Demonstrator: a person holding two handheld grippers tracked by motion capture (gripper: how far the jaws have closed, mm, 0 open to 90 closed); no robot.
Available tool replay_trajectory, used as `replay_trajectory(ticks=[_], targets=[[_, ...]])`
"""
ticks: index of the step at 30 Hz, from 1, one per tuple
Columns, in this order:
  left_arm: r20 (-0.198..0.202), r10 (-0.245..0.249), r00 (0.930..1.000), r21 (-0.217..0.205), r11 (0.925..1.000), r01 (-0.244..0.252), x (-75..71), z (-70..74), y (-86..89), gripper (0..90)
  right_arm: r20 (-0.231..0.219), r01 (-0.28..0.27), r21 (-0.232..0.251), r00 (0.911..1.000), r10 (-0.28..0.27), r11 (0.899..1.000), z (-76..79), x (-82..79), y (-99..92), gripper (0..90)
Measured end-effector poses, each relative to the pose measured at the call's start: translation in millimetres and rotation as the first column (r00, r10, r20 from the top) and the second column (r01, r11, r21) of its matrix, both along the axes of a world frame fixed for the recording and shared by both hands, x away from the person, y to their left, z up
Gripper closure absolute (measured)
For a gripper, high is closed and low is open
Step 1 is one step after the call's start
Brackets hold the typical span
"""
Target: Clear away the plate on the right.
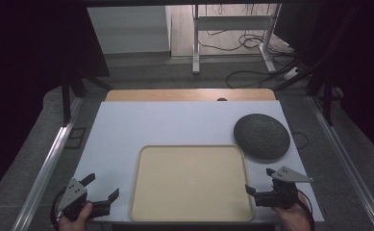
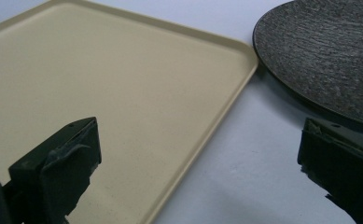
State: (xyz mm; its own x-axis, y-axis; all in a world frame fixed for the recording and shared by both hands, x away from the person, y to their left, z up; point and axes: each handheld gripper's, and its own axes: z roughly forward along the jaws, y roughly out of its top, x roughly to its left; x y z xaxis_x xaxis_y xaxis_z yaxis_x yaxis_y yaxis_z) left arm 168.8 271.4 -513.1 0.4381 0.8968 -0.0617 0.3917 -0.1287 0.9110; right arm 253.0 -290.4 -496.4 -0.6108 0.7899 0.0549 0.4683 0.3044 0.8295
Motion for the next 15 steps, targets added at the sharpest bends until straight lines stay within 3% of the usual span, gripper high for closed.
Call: replay_trajectory(ticks=[4, 8, 15], targets=[[-0.003, -0.004, 1.0, 0.002, 1.0, 0.004, 1.5, -0.1, -0.5, 0.0, -0.018, 0.03, -0.011, 0.9994, -0.03, 0.999, 2.2, 2.9, 1.0, 0.0], [-0.007, -0.009, 0.9999, 0.001, 1.0, 0.009, 3.1, -0.3, -1.1, 0.0, -0.005, 0.031, -0.088, 0.9995, -0.032, 0.996, 6.7, 2.2, 3.7, 1.7], [-0.01, -0.015, 0.9998, 0.002, 0.9999, 0.015, 4.2, -0.3, -1.6, 0.0, 0.01, 0.046, -0.152, 0.9989, -0.045, 0.987, 9.6, 4.7, 2.6, 6.4]])
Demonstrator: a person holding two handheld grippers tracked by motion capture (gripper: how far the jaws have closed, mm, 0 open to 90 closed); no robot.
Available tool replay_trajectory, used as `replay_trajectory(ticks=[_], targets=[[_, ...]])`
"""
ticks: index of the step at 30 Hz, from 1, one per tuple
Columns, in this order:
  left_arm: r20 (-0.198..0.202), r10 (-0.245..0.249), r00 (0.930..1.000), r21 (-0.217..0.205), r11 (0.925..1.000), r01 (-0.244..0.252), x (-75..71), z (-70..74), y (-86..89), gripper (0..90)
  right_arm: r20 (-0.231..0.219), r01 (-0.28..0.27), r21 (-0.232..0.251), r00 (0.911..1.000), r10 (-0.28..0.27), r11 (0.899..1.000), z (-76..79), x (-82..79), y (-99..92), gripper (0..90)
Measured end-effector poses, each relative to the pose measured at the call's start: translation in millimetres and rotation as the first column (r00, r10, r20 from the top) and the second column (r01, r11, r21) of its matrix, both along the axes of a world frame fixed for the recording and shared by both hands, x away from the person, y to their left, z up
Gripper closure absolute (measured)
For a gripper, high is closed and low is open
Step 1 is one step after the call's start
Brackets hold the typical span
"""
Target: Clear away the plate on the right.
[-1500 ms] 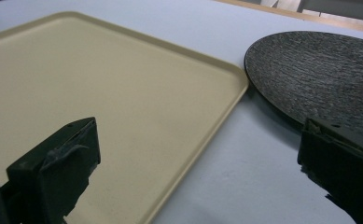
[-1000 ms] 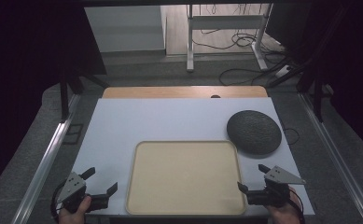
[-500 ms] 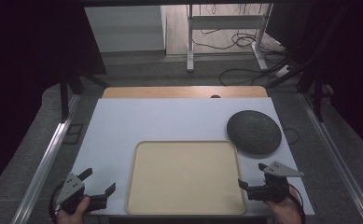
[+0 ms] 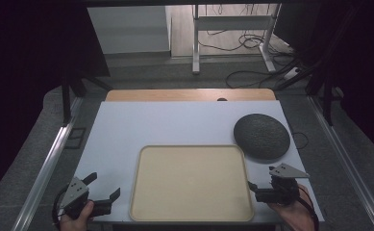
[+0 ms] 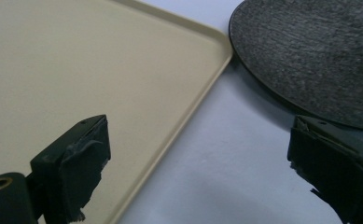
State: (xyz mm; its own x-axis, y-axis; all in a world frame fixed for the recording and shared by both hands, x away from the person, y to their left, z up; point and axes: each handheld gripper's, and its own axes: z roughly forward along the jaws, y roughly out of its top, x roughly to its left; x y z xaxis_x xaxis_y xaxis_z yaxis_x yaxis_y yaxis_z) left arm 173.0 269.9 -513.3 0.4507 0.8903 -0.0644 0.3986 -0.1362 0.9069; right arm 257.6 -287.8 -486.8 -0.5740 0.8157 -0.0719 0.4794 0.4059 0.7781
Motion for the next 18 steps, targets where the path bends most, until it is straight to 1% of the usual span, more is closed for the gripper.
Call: replay_trajectory(ticks=[1, 2, 3, 4, 5, 6, 7, 8, 9, 10, 11, 12, 13, 15, 17, 18], targets=[[0.0, 0.0, 1.0, 0.001, 1.0, 0.0, -0.1, 0.0, -0.1, 0.0, 0.0, 0.0, 0.0, 1.0, 0.0, 1.0, 0.0, 0.0, 0.0, 6.4], [0.001, 0.001, 1.0, 0.002, 1.0, -0.001, -0.4, 0.0, 0.0, 0.0, 0.008, -0.004, -0.012, 1.0, 0.004, 1.0, 0.1, 0.7, 0.2, 6.4], [0.001, 0.003, 1.0, 0.001, 1.0, -0.003, -0.9, 0.0, 0.2, 0.0, 0.02, -0.007, -0.051, 0.9998, 0.008, 0.999, 0.3, 2.7, 1.2, 6.4], [0.002, 0.006, 1.0, 0.0, 1.0, -0.006, -1.2, 0.0, 0.4, 0.0, 0.023, -0.007, -0.064, 0.9997, 0.009, 0.998, 0.4, 3.3, 1.6, 6.6], [0.002, 0.006, 1.0, 0.0, 1.0, -0.006, -1.2, 0.0, 0.4, 0.0, 0.023, -0.007, -0.064, 0.9997, 0.009, 0.998, 0.4, 3.3, 1.6, 6.6], [0.002, 0.008, 1.0, -0.002, 1.0, -0.008, -1.6, 0.0, 0.6, 0.0, 0.032, -0.01, -0.086, 0.9994, 0.012, 0.996, 0.6, 4.1, 1.9, 7.0], [0.003, 0.009, 1.0, -0.003, 0.9999, -0.009, -1.8, 0.0, 0.8, 0.0, 0.042, -0.011, -0.115, 0.999, 0.016, 0.993, 0.6, 5.1, 2.4, 7.5], [0.001, 0.011, 0.9999, -0.005, 0.9999, -0.011, -2.2, -0.3, 1.3, 0.0, 0.047, -0.012, -0.161, 0.9987, 0.02, 0.987, 1.2, 6.6, 3.3, 8.9], [0.001, 0.011, 0.9999, -0.005, 0.9999, -0.011, -2.2, -0.3, 1.3, 0.0, 0.047, -0.012, -0.161, 0.9987, 0.02, 0.987, 1.2, 6.6, 3.3, 8.9], [0.003, 0.012, 0.9999, -0.005, 0.9999, -0.012, -2.3, -0.3, 1.6, 0.0, 0.056, -0.015, -0.194, 0.9981, 0.026, 0.981, 0.9, 7.8, 4.1, 10.4], [0.002, 0.014, 0.9999, -0.006, 0.9999, -0.014, -2.5, -0.1, 1.6, 0.0, 0.056, -0.015, -0.194, 0.9981, 0.026, 0.981, 0.9, 7.8, 4.1, 10.4], [0.001, 0.013, 0.9999, -0.003, 0.9999, -0.013, -2.7, -0.3, 1.8, 0.0, 0.055, -0.015, -0.225, 0.9981, 0.028, 0.974, 1.4, 8.5, 5.2, 13.2], [0.001, 0.013, 0.9999, -0.003, 0.9999, -0.013, -2.7, -0.3, 1.8, 0.0, 0.055, -0.015, -0.225, 0.9981, 0.028, 0.974, 1.4, 8.5, 5.2, 13.2], [0.0, 0.014, 0.9999, -0.004, 0.9999, -0.014, -2.9, -0.1, 1.6, 0.0, 0.059, -0.009, -0.251, 0.998, 0.024, 0.968, 1.1, 8.6, 7.0, 16.1], [-0.001, 0.014, 0.9999, -0.003, 0.9999, -0.014, -2.7, -0.2, 1.7, 0.0, 0.064, -0.006, -0.285, 0.9976, 0.025, 0.959, 1.0, 9.0, 8.2, 18.4], [-0.002, 0.014, 0.9999, -0.006, 0.9999, -0.014, -2.3, -0.4, 1.3, 0.0, 0.071, -0.001, -0.318, 0.9971, 0.025, 0.948, 1.2, 8.9, 9.6, 21.7]])
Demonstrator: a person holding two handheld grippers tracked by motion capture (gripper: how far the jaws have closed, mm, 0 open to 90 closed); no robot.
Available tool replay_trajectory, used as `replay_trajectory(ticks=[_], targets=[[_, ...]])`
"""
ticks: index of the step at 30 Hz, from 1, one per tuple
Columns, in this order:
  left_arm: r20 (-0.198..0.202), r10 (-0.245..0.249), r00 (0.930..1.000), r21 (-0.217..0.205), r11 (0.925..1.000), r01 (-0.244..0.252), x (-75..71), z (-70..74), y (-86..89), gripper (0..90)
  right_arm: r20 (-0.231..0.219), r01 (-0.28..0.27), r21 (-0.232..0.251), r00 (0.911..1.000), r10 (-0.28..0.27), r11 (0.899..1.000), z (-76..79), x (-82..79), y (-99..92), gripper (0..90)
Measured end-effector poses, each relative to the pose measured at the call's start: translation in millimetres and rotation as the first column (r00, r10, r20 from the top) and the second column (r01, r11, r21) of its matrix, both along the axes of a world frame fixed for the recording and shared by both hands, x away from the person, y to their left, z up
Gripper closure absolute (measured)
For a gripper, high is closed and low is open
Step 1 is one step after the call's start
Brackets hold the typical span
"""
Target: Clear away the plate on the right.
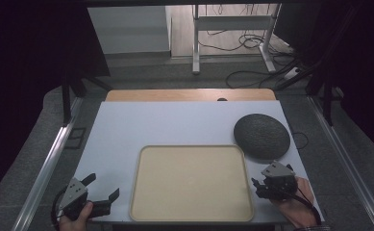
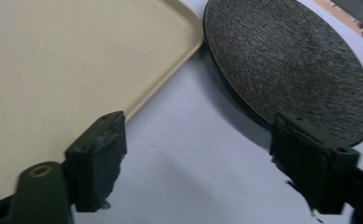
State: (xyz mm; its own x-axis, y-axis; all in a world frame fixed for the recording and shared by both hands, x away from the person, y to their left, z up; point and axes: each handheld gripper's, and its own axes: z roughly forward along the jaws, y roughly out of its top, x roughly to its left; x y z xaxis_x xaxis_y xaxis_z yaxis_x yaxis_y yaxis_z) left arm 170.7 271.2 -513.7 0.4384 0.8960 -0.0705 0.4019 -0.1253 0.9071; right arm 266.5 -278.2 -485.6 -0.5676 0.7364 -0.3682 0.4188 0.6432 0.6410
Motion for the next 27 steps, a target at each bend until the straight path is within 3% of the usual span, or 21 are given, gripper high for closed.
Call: replay_trajectory(ticks=[7, 9, 10, 12, 14, 15, 21, 22, 25, 27], targets=[[-0.002, -0.002, 1.0, 0.0, 1.0, 0.002, 0.8, 0.1, 0.1, 0.0, 0.029, 0.001, -0.094, 0.9996, 0.002, 0.996, -0.9, -0.8, 2.9, 28.4], [-0.003, -0.002, 1.0, -0.002, 1.0, 0.002, 1.0, 0.1, 0.0, 0.0, 0.041, -0.005, -0.131, 0.9991, 0.011, 0.991, -1.4, -0.9, 3.2, 28.7], [-0.003, -0.003, 1.0, -0.001, 1.0, 0.003, 1.2, 0.1, 0.2, 0.0, 0.06, -0.01, -0.174, 0.998, 0.021, 0.985, -2.4, -1.3, 4.5, 29.1], [-0.002, -0.002, 1.0, -0.002, 1.0, 0.002, 1.2, 0.1, 0.1, 0.0, 0.066, -0.013, -0.186, 0.9975, 0.026, 0.983, -2.5, -1.3, 4.8, 29.4], [-0.002, -0.002, 1.0, -0.001, 1.0, 0.002, 1.3, 0.1, 0.3, 0.0, 0.076, -0.021, -0.22, 0.9963, 0.038, 0.975, -3.4, -1.3, 6.0, 30.5], [-0.001, -0.001, 1.0, -0.003, 1.0, 0.001, 1.3, 0.2, 0.3, 0.0, 0.092, -0.027, -0.261, 0.9944, 0.052, 0.965, -4.2, -1.1, 7.3, 31.6], [-0.001, 0.005, 1.0, -0.009, 0.9999, -0.005, 1.0, 0.1, 1.1, 0.0, 0.107, -0.039, -0.329, 0.9911, 0.079, 0.943, -7.8, 1.1, 8.5, 34.5], [-0.001, 0.006, 1.0, -0.01, 0.9999, -0.006, 1.1, 0.0, 1.1, 0.0, 0.115, -0.044, -0.36, 0.9892, 0.091, 0.932, -8.5, 1.6, 8.0, 36.3], [-0.001, 0.007, 1.0, -0.011, 0.9999, -0.007, 1.0, 0.1, 1.1, 0.0, 0.127, -0.042, -0.39, 0.987, 0.099, 0.92, -10.5, 3.0, 8.3, 38.0], [-0.001, 0.008, 1.0, -0.01, 0.9999, -0.008, 0.8, 0.2, 1.2, 0.0, 0.137, -0.046, -0.424, 0.9839, 0.114, 0.904, -11.6, 4.5, 8.5, 38.9]])
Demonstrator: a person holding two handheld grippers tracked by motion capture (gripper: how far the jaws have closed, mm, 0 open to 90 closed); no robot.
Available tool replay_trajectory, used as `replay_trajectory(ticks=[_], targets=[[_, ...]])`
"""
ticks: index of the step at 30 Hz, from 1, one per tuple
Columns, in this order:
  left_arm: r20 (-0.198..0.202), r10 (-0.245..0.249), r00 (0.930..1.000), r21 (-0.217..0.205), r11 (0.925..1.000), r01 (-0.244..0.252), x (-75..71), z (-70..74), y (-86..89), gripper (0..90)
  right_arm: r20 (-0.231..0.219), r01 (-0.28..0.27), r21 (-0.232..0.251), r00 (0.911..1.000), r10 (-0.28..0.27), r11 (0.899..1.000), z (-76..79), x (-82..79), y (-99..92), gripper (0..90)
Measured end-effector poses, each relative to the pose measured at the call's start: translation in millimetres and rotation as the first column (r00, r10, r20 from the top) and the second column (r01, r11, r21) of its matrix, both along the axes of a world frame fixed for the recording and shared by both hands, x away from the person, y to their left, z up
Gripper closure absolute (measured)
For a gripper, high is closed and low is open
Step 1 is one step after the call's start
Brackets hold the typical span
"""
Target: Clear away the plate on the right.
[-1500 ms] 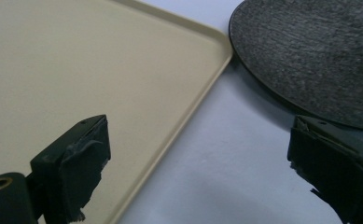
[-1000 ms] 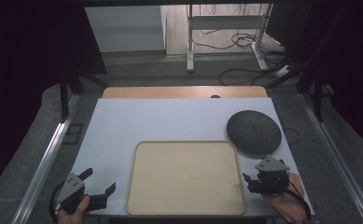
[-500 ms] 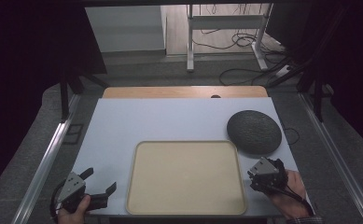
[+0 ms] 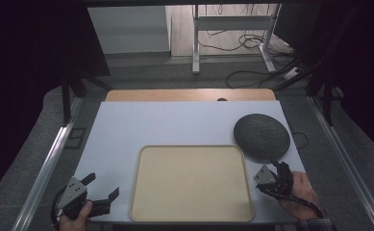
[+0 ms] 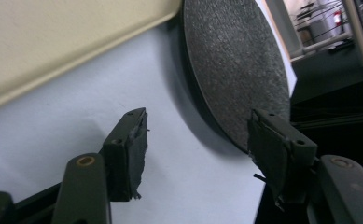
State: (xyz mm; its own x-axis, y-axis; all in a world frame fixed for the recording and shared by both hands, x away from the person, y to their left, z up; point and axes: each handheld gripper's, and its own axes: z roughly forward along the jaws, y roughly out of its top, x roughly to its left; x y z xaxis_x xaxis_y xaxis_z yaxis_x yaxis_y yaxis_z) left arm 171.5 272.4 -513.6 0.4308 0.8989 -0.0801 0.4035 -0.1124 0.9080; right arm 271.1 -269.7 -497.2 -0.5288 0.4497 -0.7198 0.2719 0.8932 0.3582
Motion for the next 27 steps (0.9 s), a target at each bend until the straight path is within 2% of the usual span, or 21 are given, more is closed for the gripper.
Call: replay_trajectory(ticks=[2, 5, 6, 8, 15, 16, 18, 22, 23, 24, 25, 27], targets=[[0.001, 0.001, 1.0, -0.001, 1.0, -0.001, -0.1, 0.0, 0.1, 0.0, 0.003, 0.001, -0.006, 1.0, -0.001, 1.0, -1.3, 0.5, 0.9, 39.1], [0.002, 0.002, 1.0, 0.0, 1.0, -0.002, -0.3, 0.0, 0.2, 0.0, 0.012, -0.016, -0.057, 0.9998, 0.016, 0.998, -2.9, 3.0, 1.9, 39.6], [0.003, 0.002, 1.0, 0.0, 1.0, -0.002, -0.4, 0.0, 0.2, 0.0, 0.015, -0.022, -0.088, 0.9996, 0.023, 0.996, -4.5, 4.4, 3.4, 40.2], [0.003, 0.003, 1.0, 0.0, 1.0, -0.003, -0.4, 0.0, 0.3, 0.0, 0.026, -0.029, -0.121, 0.9991, 0.033, 0.992, -6.6, 5.9, 4.6, 41.0], [0.006, 0.006, 1.0, 0.001, 1.0, -0.006, -0.6, 0.1, 0.6, 0.0, 0.055, -0.023, -0.171, 0.998, 0.033, 0.985, -13.7, 9.7, 5.9, 44.0], [0.006, 0.007, 1.0, 0.002, 1.0, -0.007, -0.7, 0.1, 0.6, 0.0, 0.063, -0.022, -0.195, 0.9974, 0.035, 0.981, -15.7, 11.2, 5.5, 45.0], [0.007, 0.009, 0.9999, 0.003, 1.0, -0.009, -1.0, 0.2, 0.6, 0.0, 0.067, -0.022, -0.203, 0.9971, 0.036, 0.979, -16.5, 11.5, 5.4, 45.2], [0.007, 0.013, 0.9999, -0.001, 0.9999, -0.013, -1.1, 0.2, 1.1, 0.0, 0.091, -0.022, -0.244, 0.9948, 0.045, 0.97, -21.2, 12.4, 5.5, 46.4], [0.006, 0.014, 0.9999, -0.002, 0.9999, -0.014, -1.1, 0.2, 1.2, 0.0, 0.104, -0.032, -0.27, 0.9926, 0.062, 0.962, -23.1, 12.7, 5.8, 47.2], [0.006, 0.014, 0.9999, -0.003, 0.9999, -0.014, -1.0, 0.1, 1.3, 0.0, 0.104, -0.032, -0.27, 0.9926, 0.062, 0.962, -23.1, 12.7, 5.8, 47.2], [0.006, 0.014, 0.9999, -0.003, 0.9999, -0.014, -0.9, 0.0, 1.3, 0.0, 0.109, -0.043, -0.293, 0.9909, 0.078, 0.955, -24.9, 13.3, 6.5, 48.2], [0.006, 0.012, 0.9999, -0.002, 0.9999, -0.012, -0.8, 0.1, 1.2, 0.0, 0.115, -0.048, -0.301, 0.9897, 0.086, 0.952, -25.8, 13.7, 7.0, 48.6]])
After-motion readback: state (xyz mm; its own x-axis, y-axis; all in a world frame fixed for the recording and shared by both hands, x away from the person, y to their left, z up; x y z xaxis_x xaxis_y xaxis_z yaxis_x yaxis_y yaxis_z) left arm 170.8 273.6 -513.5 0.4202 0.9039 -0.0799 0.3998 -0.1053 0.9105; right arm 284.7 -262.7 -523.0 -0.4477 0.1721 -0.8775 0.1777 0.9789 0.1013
